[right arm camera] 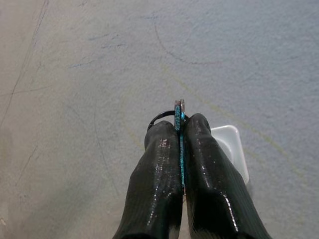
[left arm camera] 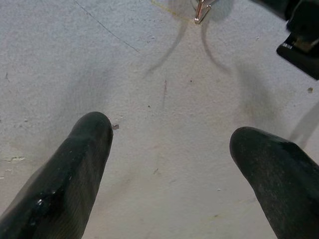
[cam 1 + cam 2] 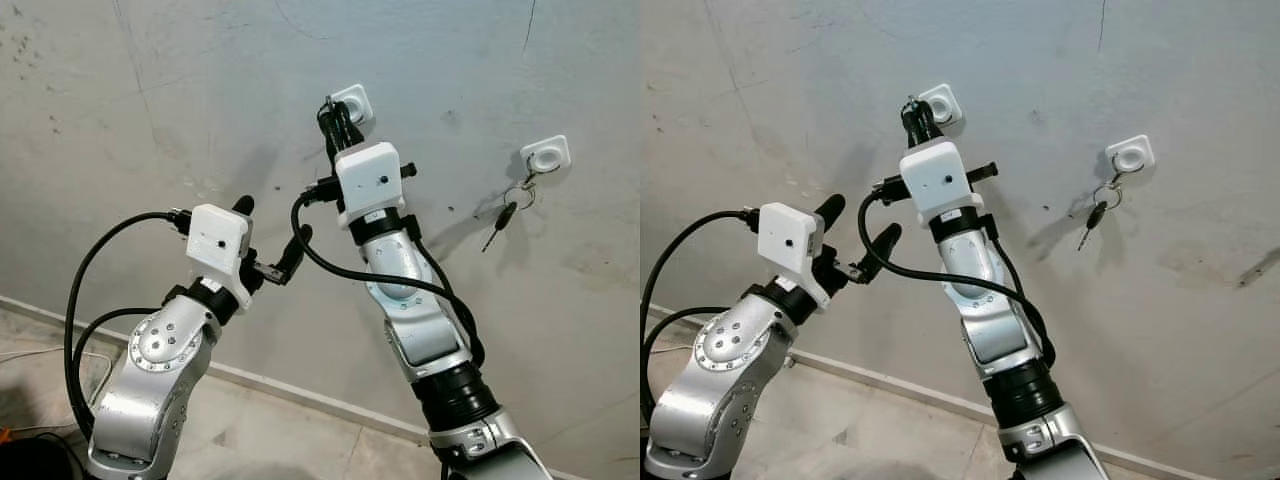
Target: Hang keys on a hook
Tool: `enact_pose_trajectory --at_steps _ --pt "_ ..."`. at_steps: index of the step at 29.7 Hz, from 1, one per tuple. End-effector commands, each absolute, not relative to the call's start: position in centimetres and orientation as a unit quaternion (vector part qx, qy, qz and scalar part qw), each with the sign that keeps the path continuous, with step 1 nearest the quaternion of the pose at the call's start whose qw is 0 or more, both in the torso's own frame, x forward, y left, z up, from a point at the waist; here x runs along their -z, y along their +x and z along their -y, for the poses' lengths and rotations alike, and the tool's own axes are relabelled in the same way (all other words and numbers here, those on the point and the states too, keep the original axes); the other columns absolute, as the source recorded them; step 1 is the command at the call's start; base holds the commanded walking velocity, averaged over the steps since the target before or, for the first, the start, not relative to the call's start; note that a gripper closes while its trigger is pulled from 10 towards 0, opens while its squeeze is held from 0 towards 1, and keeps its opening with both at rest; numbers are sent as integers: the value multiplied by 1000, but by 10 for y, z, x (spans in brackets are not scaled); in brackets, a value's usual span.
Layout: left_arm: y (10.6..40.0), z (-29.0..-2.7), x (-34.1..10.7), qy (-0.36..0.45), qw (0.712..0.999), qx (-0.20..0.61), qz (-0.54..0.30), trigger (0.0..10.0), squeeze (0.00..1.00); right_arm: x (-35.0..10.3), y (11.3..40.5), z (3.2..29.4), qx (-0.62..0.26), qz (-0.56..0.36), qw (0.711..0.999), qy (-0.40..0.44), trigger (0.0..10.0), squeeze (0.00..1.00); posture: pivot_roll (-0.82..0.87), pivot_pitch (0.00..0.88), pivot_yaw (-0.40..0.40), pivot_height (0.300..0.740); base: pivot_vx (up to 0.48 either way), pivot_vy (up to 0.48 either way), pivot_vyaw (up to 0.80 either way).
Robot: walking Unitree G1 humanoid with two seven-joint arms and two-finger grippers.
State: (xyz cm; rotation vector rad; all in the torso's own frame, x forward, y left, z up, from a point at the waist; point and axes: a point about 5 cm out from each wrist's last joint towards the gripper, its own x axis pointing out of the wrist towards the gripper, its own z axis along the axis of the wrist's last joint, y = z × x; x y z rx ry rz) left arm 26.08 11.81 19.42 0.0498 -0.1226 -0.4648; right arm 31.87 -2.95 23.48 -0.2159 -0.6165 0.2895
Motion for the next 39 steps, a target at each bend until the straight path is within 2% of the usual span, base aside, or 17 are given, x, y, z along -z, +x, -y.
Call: enact_pose_trajectory --at_steps 1,11,23,39 --pt "259 -115 -200 27 969 235 74 10000 0 -235 321 31 -134 303 938 -104 10000 0 281 61 -105 740 0 0 0" --pt "259 -115 -200 26 969 236 72 10000 0 -215 325 29 -132 285 942 -118 10000 0 290 69 -106 740 0 0 0" --pt "258 -114 -200 25 969 237 72 10000 0 -229 330 30 -124 306 938 -106 10000 0 289 73 -104 740 0 0 0" --pt "258 -113 -199 24 969 236 70 10000 0 -226 345 50 -89 301 940 -132 10000 0 291 77 -106 740 0 0 0"
